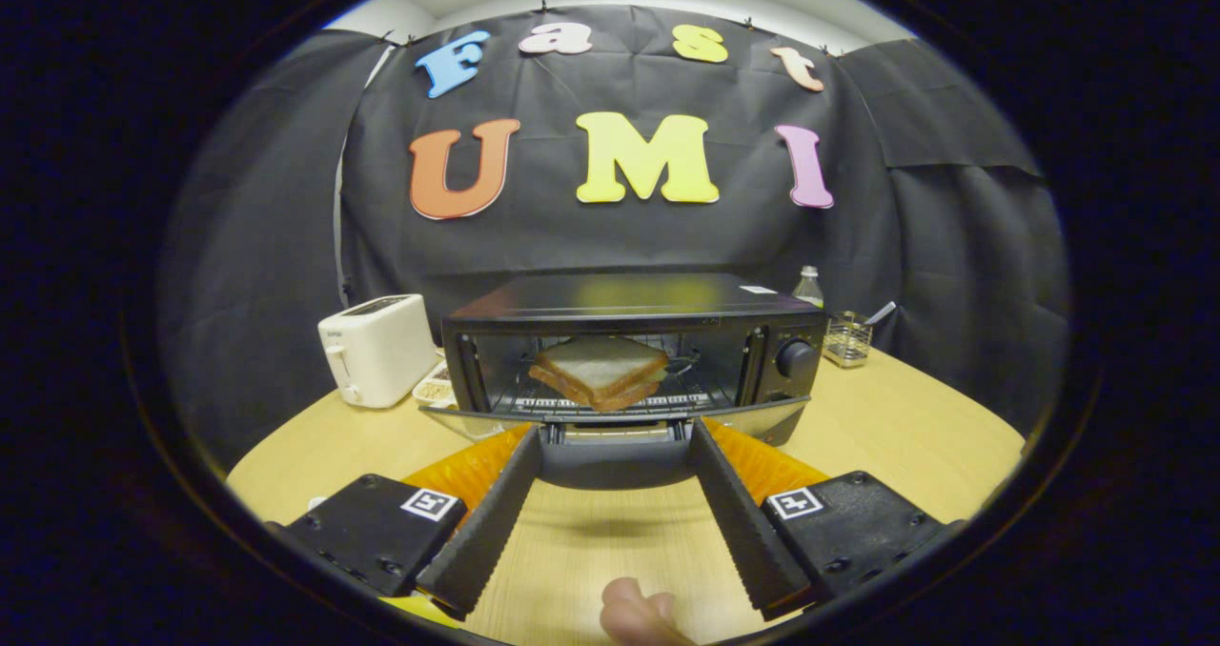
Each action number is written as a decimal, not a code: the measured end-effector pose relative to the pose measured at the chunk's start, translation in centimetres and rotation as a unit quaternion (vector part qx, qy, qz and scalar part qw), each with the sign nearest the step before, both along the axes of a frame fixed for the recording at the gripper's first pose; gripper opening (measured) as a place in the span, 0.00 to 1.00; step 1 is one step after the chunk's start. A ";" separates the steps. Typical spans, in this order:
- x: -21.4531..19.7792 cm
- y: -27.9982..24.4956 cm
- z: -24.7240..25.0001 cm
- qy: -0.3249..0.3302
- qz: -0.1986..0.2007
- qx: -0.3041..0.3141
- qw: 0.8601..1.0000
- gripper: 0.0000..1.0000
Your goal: Open the toaster oven, put the food inside, and close the toaster oven door.
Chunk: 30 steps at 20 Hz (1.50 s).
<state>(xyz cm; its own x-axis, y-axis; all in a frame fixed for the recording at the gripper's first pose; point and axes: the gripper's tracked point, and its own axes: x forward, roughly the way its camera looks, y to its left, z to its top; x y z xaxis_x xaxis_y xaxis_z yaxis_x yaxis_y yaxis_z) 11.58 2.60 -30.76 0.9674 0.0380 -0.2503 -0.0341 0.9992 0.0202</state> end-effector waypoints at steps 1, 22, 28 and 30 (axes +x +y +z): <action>0.1 0.0 0.2 -0.001 0.001 0.000 1.000 1.00; 0.8 -3.7 10.7 -0.037 -0.004 -0.010 0.999 1.00; -2.4 -4.9 16.5 -0.058 -0.022 0.017 0.998 1.00; -3.6 -4.8 18.8 -0.086 -0.008 0.008 0.996 1.00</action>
